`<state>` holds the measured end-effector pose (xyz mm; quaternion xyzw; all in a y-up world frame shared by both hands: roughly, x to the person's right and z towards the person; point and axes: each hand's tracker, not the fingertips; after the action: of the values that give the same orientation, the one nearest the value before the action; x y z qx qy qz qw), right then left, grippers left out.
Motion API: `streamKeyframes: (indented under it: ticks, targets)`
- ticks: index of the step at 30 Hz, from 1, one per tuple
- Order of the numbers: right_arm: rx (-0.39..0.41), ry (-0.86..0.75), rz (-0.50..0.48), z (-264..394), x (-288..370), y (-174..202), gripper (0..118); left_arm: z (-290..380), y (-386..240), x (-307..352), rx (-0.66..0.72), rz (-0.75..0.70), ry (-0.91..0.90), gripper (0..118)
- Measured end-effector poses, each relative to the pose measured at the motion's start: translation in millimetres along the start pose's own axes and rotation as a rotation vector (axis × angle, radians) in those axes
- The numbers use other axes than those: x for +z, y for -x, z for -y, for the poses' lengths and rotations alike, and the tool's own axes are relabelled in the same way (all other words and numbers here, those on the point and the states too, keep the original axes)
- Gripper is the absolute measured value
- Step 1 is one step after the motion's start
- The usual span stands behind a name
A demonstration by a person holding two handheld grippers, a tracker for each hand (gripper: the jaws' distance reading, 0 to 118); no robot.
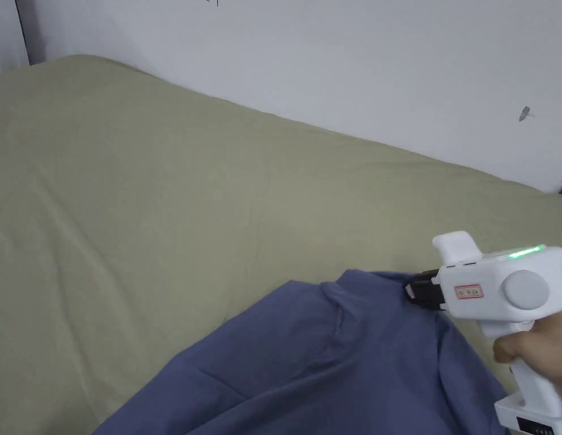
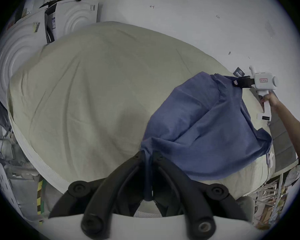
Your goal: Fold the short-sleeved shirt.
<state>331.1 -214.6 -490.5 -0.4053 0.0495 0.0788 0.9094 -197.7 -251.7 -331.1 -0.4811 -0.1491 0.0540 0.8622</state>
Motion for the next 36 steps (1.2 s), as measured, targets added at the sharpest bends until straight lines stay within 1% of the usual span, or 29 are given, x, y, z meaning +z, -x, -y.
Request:
streamKeyframes:
  ticks: [3,4,6,7,9,10,12,14,15,17,23,25,27,29,33,36]
  targets:
    - [0.005,-0.102,0.002,-13.0,48.1,9.9,3,-10.3,-4.9,9.8,-0.013,0.012,-0.027,8]
    - [0.003,-0.159,0.012,-18.3,63.8,13.0,2,-14.7,-6.3,14.3,-0.013,0.017,-0.048,8]
    - [-0.029,-0.261,-0.006,-31.0,92.9,12.3,2,-26.8,-9.1,25.2,-0.013,0.056,-0.082,8]
    - [-0.046,-0.31,0.01,-36.9,107.2,12.8,2,-33.1,-11.1,30.2,-0.018,0.064,-0.103,8]
    - [-0.053,-0.406,0.037,-49.6,138.2,12.7,2,-50.6,-17.4,40.9,-0.061,0.068,-0.145,8]
    - [-0.077,-0.434,0.039,-57.5,148.7,7.5,2,-61.0,-20.2,46.0,-0.089,0.069,-0.163,8]
    - [-0.092,-0.485,0.069,-70.7,171.5,1.8,2,-84.0,-24.7,56.2,-0.124,0.068,-0.212,8]
    - [-0.115,-0.503,0.068,-84.9,190.7,-7.8,2,-113.8,-28.8,66.5,-0.147,0.092,-0.244,8]
    - [-0.116,-0.537,0.118,-91.1,200.2,-11.4,2,-131.0,-31.8,72.1,-0.172,0.101,-0.28,8]
    - [-0.094,-0.564,0.174,-104.9,217.6,-21.1,2,-168.3,-38.6,81.7,-0.224,0.114,-0.319,8]
    - [-0.088,-0.639,0.346,-155.1,266.1,-53.9,2,-283.0,-71.7,93.9,-0.417,0.065,-0.382,8]
    - [-0.104,-0.664,0.379,-172.8,279.4,-66.7,2,-317.1,-83.2,96.2,-0.423,0.068,-0.384,8]
    - [-0.109,-0.682,0.413,-192.1,291.3,-79.2,2,-351.5,-97.2,99.4,-0.46,0.083,-0.429,8]
    - [-0.121,-0.709,0.45,-208.2,300.0,-89.6,2,-383.7,-108.3,97.0,-0.481,0.061,-0.451,8]
    - [-0.095,-0.754,0.547,-239.1,317.3,-99.5,2,-438.4,-131.4,96.8,-0.538,0.012,-0.496,8]
    - [-0.099,-0.801,0.582,-258.4,330.9,-103.0,2,-469.6,-144.2,100.0,-0.574,-0.004,-0.554,8]
